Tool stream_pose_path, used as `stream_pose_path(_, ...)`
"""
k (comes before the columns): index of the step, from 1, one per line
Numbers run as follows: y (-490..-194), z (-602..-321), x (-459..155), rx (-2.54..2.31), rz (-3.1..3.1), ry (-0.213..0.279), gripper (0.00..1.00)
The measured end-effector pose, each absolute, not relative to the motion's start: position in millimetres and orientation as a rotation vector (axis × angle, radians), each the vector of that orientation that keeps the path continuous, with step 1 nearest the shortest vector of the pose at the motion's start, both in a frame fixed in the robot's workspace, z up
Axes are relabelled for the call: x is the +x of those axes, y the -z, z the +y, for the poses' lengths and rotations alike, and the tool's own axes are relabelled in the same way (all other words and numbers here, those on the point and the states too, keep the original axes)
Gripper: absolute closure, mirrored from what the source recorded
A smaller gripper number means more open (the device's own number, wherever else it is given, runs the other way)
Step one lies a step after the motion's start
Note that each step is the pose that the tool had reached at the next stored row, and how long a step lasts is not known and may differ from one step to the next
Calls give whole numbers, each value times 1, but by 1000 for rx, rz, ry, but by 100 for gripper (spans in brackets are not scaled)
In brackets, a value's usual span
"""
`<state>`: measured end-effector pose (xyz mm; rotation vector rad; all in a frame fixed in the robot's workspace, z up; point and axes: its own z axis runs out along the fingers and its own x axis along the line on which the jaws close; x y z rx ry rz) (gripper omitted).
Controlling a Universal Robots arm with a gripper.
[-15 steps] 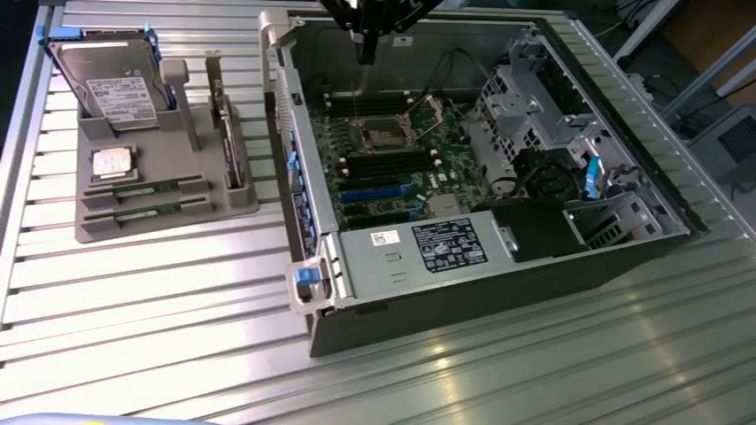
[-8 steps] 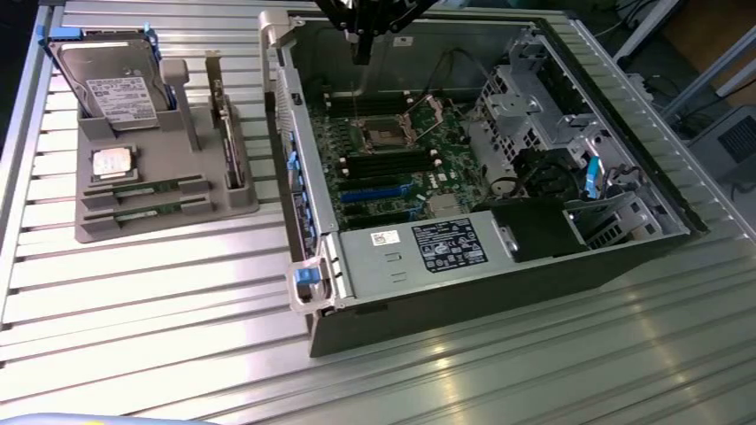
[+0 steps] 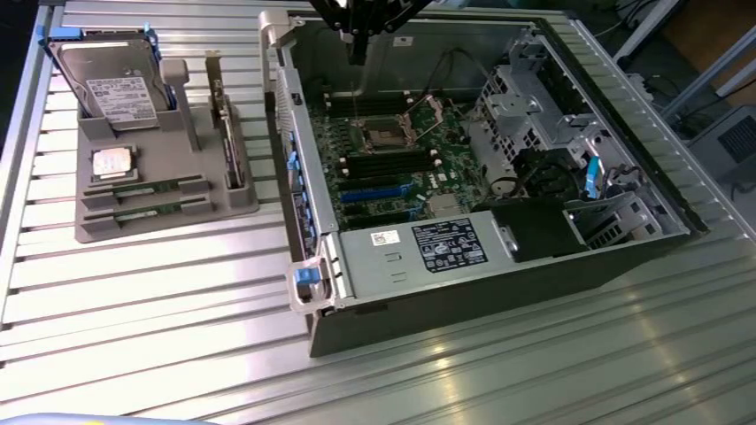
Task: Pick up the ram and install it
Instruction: 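Reach for the ram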
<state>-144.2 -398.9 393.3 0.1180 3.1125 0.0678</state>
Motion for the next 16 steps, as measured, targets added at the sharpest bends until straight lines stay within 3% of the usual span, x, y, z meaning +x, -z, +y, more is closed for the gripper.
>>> stream_pose_path(16,-393,-399,-162,118,3112,-68,90)
